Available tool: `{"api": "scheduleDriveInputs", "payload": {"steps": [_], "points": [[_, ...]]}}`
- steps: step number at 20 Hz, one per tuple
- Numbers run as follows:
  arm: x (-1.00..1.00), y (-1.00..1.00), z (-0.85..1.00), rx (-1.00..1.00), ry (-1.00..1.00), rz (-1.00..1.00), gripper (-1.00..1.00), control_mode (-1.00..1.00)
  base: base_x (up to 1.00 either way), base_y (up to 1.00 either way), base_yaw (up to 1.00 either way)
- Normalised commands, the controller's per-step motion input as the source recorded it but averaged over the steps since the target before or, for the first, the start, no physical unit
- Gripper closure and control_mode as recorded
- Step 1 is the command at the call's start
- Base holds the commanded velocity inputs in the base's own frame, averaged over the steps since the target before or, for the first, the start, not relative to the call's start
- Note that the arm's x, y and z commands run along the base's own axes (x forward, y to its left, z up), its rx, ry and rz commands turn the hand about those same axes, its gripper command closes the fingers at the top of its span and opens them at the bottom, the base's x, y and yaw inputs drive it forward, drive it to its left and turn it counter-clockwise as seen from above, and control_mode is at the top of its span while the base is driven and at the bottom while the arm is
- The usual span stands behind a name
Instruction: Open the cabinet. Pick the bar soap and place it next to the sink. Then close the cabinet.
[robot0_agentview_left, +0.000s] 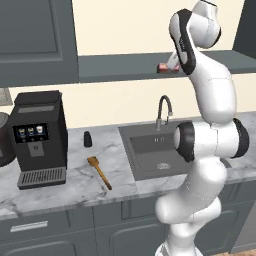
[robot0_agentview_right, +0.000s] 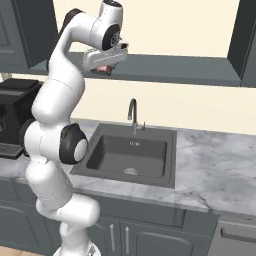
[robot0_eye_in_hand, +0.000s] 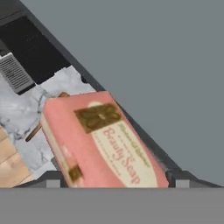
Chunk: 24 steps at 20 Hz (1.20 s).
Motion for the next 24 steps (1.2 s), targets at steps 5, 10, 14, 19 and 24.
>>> {"api": "scheduleDriveInputs", "payload": {"steps": [5,10,14,19,24], "points": [[-1.0,0.0,-0.02,0.0,-0.23,-0.09,1.0,-1.0,0.0,0.0,0.0],[-1.0,0.0,-0.32,0.0,-0.14,-0.11,1.0,-1.0,0.0,0.0,0.0],[-0.86,-0.3,-0.53,-0.03,0.01,-0.23,1.0,-1.0,0.0,0.0,0.0],[-0.62,-0.86,-0.22,-0.01,0.04,-0.39,1.0,-1.0,0.0,0.0,0.0],[-0.38,-0.87,-0.11,0.0,0.04,-0.36,1.0,-1.0,0.0,0.0,0.0]]}}
